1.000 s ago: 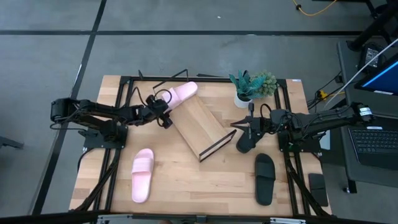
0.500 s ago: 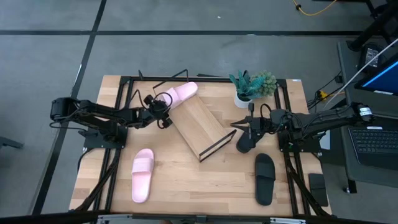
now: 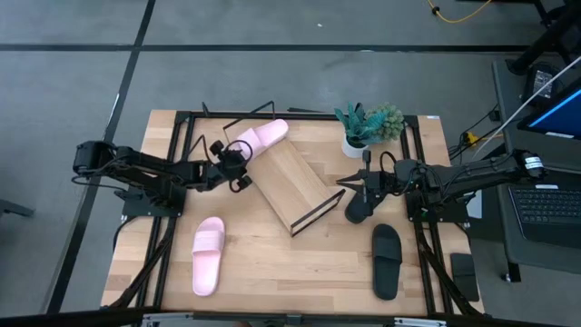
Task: Pick and place slides into the shelf
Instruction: Put the pink slides on the shelf
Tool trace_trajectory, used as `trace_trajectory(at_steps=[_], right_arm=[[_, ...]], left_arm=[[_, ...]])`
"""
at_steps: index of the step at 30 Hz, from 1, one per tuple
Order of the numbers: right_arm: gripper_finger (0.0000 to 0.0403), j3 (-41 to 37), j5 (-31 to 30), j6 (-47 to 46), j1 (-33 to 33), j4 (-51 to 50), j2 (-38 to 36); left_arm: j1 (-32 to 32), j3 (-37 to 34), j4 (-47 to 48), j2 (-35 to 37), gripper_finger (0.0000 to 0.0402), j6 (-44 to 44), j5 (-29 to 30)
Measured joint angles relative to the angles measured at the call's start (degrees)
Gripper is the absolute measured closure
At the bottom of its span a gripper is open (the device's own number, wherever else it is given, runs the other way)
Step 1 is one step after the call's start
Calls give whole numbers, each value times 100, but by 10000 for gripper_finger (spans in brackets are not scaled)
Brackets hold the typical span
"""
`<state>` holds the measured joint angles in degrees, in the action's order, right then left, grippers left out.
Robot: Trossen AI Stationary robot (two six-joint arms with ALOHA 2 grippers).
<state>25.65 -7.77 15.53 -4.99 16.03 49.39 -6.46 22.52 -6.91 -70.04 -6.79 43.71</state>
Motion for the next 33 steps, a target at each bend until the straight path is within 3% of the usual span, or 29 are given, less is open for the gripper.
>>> trace_trajectory(at_steps=[6,19,26,33], right_arm=[[382,0,1,0,-2,-2,0],[382,0,0,0,-2,-2,0],[382,0,2,0,-1,-2,0],[382,0,1,2,-1,-2,0]], left_arm=[[338,261,3,0,235,199,185],[1051,1288,160,4,235,737,-66],[1568,1527,1221,4,235,535,-224],[2172,1980,2744,2,235,-580,-760]])
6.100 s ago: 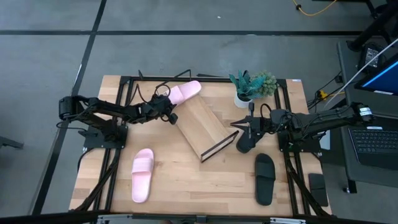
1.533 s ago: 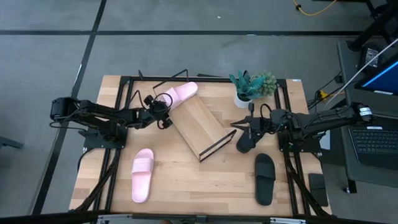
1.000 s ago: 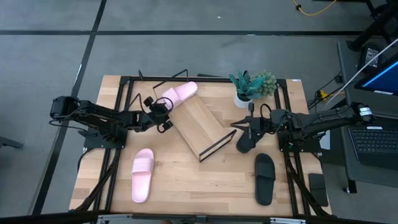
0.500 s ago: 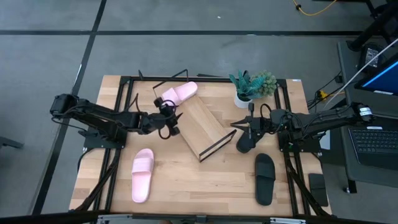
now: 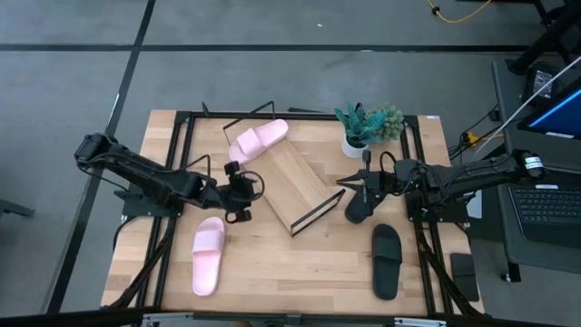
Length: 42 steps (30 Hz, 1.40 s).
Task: Pick and place slides into the shelf
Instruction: Put the pink slides on the shelf
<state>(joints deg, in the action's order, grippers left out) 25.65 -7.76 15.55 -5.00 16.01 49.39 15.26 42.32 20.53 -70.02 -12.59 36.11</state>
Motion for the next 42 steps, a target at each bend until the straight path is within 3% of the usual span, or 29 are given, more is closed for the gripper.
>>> trace_trajectory(at_steps=[5,12,20,23,28,32,36,42], right_arm=[[382,0,-1,15,-1,-2,0],[382,0,-1,1,-1,-4,0],[382,0,122,-227,-1,-169,2],[382,0,143,-434,-1,-175,10],[382,0,145,-432,1,-171,75],[382,0,147,-326,-1,-229,83],[382,0,147,-329,-1,-245,83],[382,0,147,-338,1,-260,83]], left_arm=[[429,472,1007,0,235,-794,-6],[1044,867,1792,0,235,-1077,-89],[1536,951,2798,0,235,-2356,-1203],[1636,951,3072,0,235,-2972,-1372],[1787,951,3156,0,235,-3544,-1483],[2006,951,3154,0,241,-4116,-2071],[2366,951,3137,-2,255,-5159,-2572],[3000,951,3128,-14,289,-6491,-2617]])
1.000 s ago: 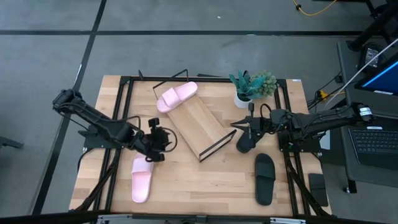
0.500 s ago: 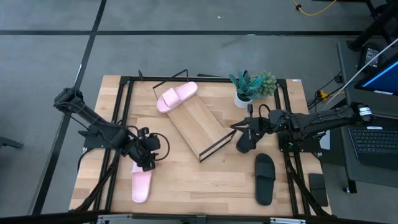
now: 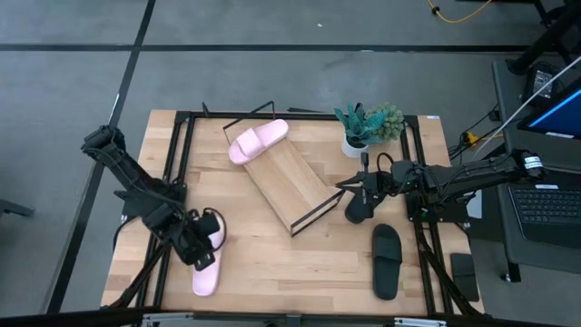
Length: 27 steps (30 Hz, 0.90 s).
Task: Pick and place slides into the shelf
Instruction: Put the pink slides on the shelf
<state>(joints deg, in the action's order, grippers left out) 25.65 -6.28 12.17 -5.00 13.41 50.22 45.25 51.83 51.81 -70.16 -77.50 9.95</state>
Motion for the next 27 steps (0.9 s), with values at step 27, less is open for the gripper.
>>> trace_trajectory(at_steps=[27], right_arm=[[382,0,7,-462,-2,-17,0]], left_arm=[[1046,1308,-295,-1657,398,-768,334]])
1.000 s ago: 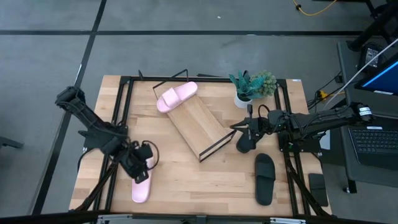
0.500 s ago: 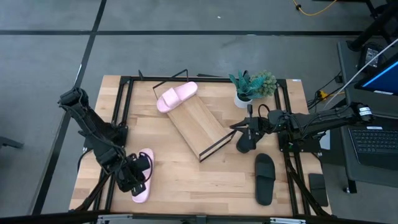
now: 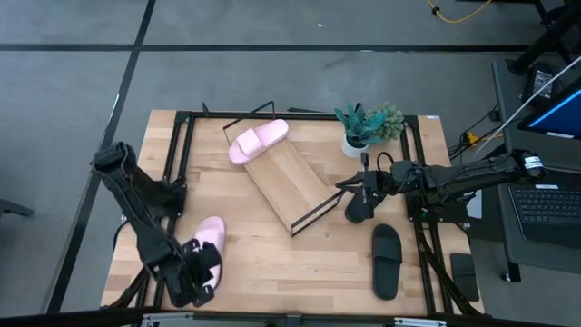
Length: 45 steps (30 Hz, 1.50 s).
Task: Pick and place slides into the shelf
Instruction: Put the pink slides on the shelf
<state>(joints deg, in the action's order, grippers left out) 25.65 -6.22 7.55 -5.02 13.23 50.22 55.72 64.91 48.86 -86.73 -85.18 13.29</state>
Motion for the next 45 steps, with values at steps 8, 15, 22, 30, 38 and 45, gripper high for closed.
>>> trace_trajectory(at_steps=[8,15,22,30,38,45], right_arm=[[382,0,-2,0,1,-43,0],[382,0,-2,0,0,-162,0],[382,0,-2,0,2,-211,0],[382,0,19,0,0,-219,0],[382,0,31,-62,-4,-232,4],[382,0,35,-138,-4,-247,4]], left_arm=[[177,1383,1789,-991,401,-169,565],[262,1362,2229,-1478,398,-169,565],[240,1200,2304,-1623,397,-155,559],[248,1197,2747,-1618,389,-744,554],[362,1197,2916,-1618,311,-1053,548],[500,1197,3001,-1617,249,-1048,548]])
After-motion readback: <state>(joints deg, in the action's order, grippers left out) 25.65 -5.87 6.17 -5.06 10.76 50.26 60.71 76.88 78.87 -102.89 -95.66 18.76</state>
